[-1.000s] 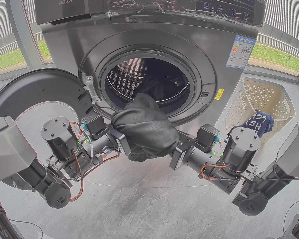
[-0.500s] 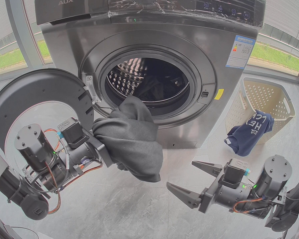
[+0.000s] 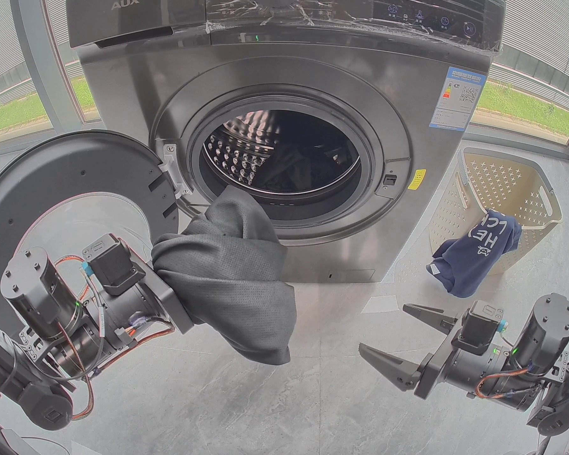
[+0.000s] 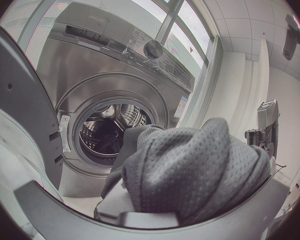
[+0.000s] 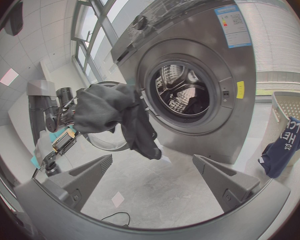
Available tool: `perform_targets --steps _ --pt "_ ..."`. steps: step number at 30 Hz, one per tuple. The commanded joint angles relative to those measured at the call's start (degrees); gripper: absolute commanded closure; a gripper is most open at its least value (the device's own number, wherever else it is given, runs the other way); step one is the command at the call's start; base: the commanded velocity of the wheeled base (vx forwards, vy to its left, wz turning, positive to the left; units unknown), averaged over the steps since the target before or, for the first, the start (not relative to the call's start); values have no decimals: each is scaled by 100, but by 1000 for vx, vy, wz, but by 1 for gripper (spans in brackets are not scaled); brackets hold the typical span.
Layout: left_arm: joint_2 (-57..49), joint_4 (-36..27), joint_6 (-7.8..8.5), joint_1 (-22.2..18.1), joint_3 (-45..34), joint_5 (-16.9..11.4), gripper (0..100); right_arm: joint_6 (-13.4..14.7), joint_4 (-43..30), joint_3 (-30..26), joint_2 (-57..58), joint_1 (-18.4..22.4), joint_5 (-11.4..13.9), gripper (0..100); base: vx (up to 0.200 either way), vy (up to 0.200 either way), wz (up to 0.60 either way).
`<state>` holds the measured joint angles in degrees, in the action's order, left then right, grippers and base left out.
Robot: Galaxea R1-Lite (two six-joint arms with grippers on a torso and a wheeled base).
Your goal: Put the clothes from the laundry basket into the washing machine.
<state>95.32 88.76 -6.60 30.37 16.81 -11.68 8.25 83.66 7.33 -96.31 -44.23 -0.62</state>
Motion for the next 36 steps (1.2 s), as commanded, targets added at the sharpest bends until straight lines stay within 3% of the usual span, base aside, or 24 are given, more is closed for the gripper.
perform_targets --steps 1,5,7,13,16,25,28,36 --pt "-4 1 -17 -4 -20 -1 100 10 10 102 -204 257 1 0 0 0 0" --pt "-22 1 27 -4 -55 -1 100 10 27 630 -275 274 53 0 0 0 0" --pt "-4 1 -26 -13 -11 -1 100 45 36 814 -301 353 97 0 0 0 0" --pt "-66 1 0 -13 -81 -1 100 18 80 296 -283 661 212 0 0 0 0" --pt "-92 1 44 -4 -196 -1 100 1 80 304 -257 749 220 0 0 0 0" --pt "-330 1 -26 57 -372 -107 100 1 80 384 -310 766 229 0 0 0 0" --pt "-303 10 -17 127 -424 -300 100 10 80 498 -310 766 212 0 200 0 0" --pt "-251 10 -17 136 -389 -317 100 10 80 489 -336 758 194 0 200 0 0"
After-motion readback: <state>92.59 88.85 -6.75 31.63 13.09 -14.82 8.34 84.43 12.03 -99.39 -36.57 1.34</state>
